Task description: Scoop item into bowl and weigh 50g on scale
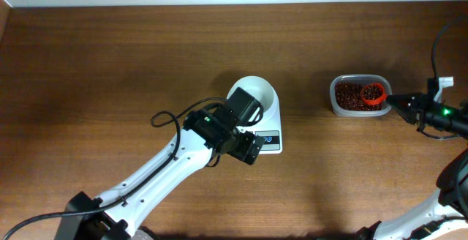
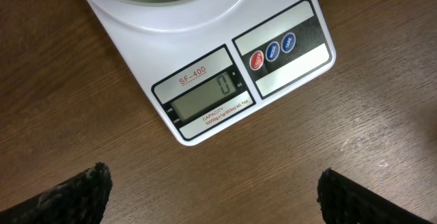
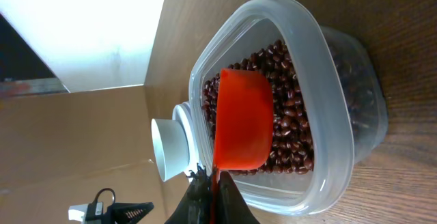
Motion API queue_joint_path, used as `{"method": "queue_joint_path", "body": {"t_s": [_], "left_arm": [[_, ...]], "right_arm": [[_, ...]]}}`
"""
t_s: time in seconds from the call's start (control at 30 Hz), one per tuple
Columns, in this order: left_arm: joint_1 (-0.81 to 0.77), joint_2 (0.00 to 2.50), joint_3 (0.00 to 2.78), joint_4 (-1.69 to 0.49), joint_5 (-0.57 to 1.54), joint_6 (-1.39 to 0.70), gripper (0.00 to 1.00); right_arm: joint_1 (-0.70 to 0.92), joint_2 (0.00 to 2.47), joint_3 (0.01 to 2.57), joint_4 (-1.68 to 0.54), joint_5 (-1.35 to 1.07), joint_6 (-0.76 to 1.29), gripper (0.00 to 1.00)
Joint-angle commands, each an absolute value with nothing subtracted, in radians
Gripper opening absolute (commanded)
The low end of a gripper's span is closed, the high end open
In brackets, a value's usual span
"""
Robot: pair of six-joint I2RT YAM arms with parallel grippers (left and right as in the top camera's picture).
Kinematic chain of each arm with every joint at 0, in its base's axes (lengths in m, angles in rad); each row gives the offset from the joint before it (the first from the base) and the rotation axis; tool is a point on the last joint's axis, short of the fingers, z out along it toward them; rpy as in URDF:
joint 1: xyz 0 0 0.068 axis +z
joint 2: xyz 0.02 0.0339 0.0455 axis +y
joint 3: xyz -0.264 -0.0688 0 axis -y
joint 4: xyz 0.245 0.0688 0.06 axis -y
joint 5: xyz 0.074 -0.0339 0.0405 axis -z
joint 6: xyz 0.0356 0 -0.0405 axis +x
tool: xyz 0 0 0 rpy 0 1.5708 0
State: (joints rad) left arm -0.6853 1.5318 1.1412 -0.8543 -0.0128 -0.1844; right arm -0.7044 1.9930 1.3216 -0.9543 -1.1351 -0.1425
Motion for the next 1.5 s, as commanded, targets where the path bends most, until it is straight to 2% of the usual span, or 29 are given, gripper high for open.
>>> {"method": "queue_joint_path", "body": {"t_s": [0.0, 0.17, 0.73, 1.0, 1.47], "left_arm": [[-0.686, 1.539, 1.160, -0.853, -0.023, -0.197, 0.99], [-0.686, 1.539, 1.161, -0.853, -0.023, -0.197, 0.99], [-0.686, 1.539, 1.160, -0.853, -0.023, -0.197, 0.99], [-0.686, 1.539, 1.160, -0.853, -0.023, -0.197, 0.99], [-0.686, 1.539, 1.161, -0.853, -0.023, -0.197, 0.99]], "right_arm": [[-0.708, 2.004, 1.313, -0.953, -1.167, -0.216, 0.04], [-0.708, 2.004, 1.313, -0.955, -1.172, -0.325, 0.04], [-0.707, 2.004, 1.400, -1.075, -1.178, -0.339, 0.04], [-0.707, 2.004, 1.400, -1.091, -1.210, -0.439, 0.04], [-0.707, 2.004, 1.411, -1.138, -1.246, -0.385, 0.04]]}}
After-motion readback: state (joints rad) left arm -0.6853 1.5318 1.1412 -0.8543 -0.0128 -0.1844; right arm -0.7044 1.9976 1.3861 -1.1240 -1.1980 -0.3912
